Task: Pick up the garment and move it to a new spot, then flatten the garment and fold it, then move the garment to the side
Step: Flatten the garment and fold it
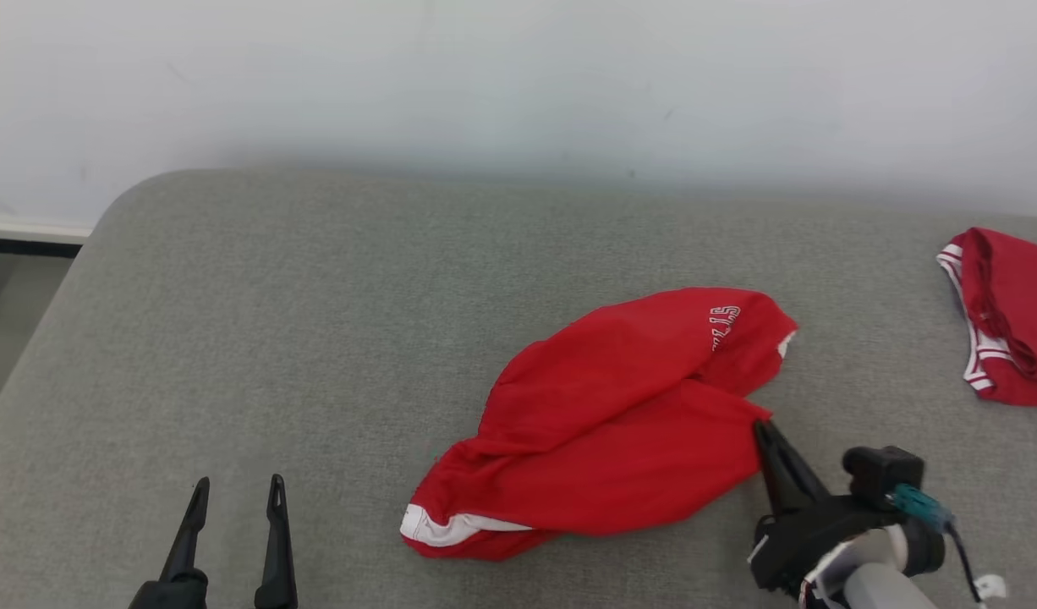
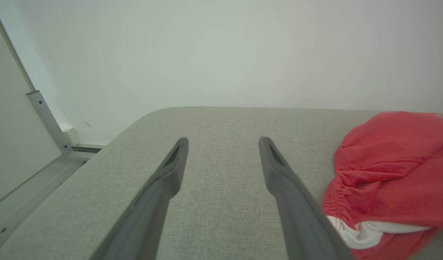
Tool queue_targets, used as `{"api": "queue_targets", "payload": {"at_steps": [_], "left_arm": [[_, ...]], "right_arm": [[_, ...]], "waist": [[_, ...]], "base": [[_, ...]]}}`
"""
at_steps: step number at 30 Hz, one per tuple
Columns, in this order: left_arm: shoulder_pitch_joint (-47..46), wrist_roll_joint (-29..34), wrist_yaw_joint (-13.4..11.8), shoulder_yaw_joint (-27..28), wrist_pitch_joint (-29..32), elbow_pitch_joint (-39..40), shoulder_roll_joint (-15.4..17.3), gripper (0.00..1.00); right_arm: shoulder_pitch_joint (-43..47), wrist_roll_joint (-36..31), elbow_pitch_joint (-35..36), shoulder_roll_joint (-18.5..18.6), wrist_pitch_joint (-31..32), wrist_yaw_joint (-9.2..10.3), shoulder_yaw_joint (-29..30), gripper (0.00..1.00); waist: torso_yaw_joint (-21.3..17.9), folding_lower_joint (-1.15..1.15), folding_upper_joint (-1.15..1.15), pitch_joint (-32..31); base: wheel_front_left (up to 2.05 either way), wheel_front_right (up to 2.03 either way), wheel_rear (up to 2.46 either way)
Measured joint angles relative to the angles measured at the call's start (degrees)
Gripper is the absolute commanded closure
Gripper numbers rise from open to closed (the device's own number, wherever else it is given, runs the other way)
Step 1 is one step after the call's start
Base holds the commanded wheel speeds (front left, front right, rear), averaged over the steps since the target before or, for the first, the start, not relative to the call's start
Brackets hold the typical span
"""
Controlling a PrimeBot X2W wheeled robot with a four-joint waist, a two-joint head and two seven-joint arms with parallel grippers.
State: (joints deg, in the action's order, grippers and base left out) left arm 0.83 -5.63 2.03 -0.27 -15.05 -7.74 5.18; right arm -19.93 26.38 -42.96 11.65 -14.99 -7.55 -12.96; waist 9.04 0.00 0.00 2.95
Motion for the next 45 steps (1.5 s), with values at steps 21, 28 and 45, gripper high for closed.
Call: {"api": "queue_targets", "payload": {"at_steps": [21,28,45], "left_arm": [[1.6,-0.2,0.6,-0.3,0.0,-0.8,-1.8,0.00],[1.1,-0.3,1.0,-1.2,0.0,-1.4,-2.0,0.00],[-2.1,-1.6,1.0,-5.7,0.0,-3.5,-2.2,0.00]], "right_arm": [[25.2,-7.7,31.7,3.8,4.3,0.00,16.4,1.00],[19.6,-8.7,29.6,4.3,7.0,0.00,14.2,1.00],[-8.9,-9.3,-4.4,6.0,4.4,0.00,6.1,0.64]], "waist": [[-8.3,0.00,0.00,-2.2],[-6.0,0.00,0.00,-1.9],[2.4,0.00,0.00,1.0]], "base": [[0.00,0.00,0.00],[0.00,0.00,0.00],[0.00,0.00,0.00]]}}
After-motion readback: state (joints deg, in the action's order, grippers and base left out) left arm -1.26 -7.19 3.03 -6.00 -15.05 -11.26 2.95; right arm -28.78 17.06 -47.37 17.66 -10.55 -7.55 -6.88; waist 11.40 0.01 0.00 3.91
